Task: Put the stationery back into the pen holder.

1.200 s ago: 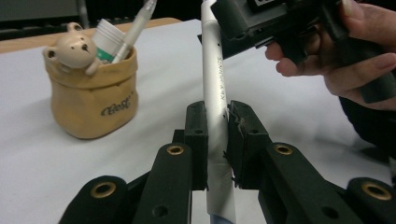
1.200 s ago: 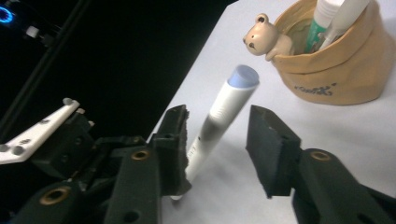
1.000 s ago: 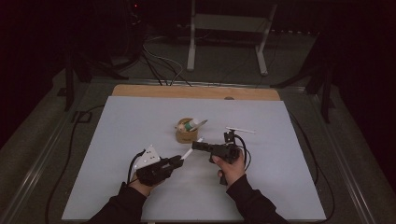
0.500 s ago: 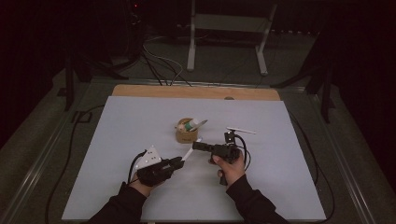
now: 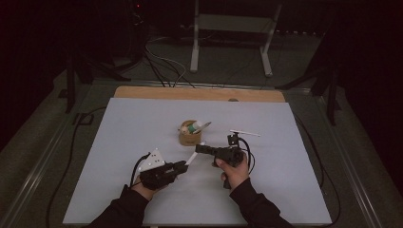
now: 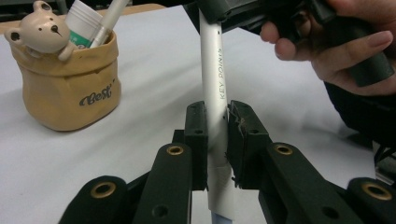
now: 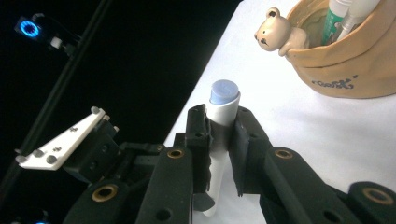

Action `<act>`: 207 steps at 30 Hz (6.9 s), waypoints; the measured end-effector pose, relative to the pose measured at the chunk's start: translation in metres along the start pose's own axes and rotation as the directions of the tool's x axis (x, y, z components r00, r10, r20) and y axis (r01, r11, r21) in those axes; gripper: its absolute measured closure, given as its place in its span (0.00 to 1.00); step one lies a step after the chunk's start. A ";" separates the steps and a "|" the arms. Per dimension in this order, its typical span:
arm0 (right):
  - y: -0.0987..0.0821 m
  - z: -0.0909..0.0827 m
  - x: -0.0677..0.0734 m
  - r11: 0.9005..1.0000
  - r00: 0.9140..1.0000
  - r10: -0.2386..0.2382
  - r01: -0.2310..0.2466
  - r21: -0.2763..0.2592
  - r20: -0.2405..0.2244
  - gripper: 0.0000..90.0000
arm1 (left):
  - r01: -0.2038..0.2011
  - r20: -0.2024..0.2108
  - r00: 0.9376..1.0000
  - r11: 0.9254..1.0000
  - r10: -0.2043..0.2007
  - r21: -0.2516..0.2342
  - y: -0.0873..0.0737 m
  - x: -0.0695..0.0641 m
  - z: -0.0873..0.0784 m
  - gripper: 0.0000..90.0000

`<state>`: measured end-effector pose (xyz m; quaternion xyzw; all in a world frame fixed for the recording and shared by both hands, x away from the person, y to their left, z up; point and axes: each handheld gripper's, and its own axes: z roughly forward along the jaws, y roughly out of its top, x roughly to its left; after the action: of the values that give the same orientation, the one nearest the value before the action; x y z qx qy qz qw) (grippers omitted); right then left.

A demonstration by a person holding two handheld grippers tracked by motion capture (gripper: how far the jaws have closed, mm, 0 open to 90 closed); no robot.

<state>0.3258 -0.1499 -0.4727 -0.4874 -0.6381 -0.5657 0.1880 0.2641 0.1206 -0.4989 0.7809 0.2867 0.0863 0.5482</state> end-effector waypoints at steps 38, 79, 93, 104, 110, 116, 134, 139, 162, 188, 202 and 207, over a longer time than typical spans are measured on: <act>0.015 -0.012 0.042 0.915 0.898 -0.402 0.402 0.035 0.180 0.87 | 0.057 -0.027 0.998 0.993 -0.054 0.101 0.002 0.008 -0.005 0.01; 0.060 -0.014 0.066 0.850 0.819 -0.512 0.527 0.013 0.259 0.87 | 0.011 0.076 0.997 0.995 -0.018 0.097 -0.003 0.006 -0.005 0.00; 0.073 -0.003 0.066 0.830 0.790 -0.534 0.557 0.009 0.302 0.87 | 0.003 0.076 0.997 0.996 -0.009 0.084 -0.003 0.005 -0.005 0.00; 0.086 0.012 0.064 0.803 0.744 -0.564 0.596 0.026 0.357 0.87 | 0.004 0.077 0.997 0.996 -0.010 0.085 -0.003 0.006 -0.006 0.00; 0.090 0.019 0.061 0.790 0.723 -0.578 0.612 0.037 0.380 0.87 | 0.006 0.080 0.997 0.996 -0.013 0.086 -0.003 0.006 -0.005 0.00; 0.093 0.026 0.054 0.797 0.722 -0.571 0.602 0.051 0.391 0.87 | 0.004 0.079 0.997 0.996 -0.011 0.085 -0.003 0.006 -0.006 0.00; 0.102 0.049 0.043 0.800 0.723 -0.568 0.597 0.059 0.394 0.87 | 0.003 0.083 0.996 0.996 -0.011 0.093 -0.004 0.006 -0.005 0.00; 0.104 0.056 0.039 0.811 0.733 -0.555 0.582 0.062 0.393 0.87 | 0.004 0.084 0.996 0.996 -0.012 0.093 -0.003 0.006 -0.005 0.00; 0.100 0.067 0.024 0.828 0.757 -0.556 0.542 0.145 0.343 0.15 | 0.000 0.083 0.997 0.996 -0.008 0.092 -0.003 0.006 -0.006 0.00; 0.092 0.007 0.037 0.804 0.762 -0.591 0.585 0.109 0.267 0.04 | -0.003 0.087 0.996 0.997 -0.004 0.078 -0.001 0.005 -0.004 0.00; 0.066 -0.023 0.028 0.788 0.759 -0.614 0.607 0.104 0.216 0.03 | -0.020 0.094 0.995 0.998 0.015 0.056 -0.002 0.005 -0.008 0.00; 0.048 -0.036 0.012 0.788 0.765 -0.614 0.607 0.099 0.196 0.03 | -0.026 0.091 0.996 0.998 0.021 0.058 -0.002 0.004 -0.009 0.00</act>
<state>0.3493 -0.1829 -0.4268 -0.3096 -0.7868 -0.5294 -0.0697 0.2631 0.1306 -0.4979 0.8032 0.2551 0.0489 0.5361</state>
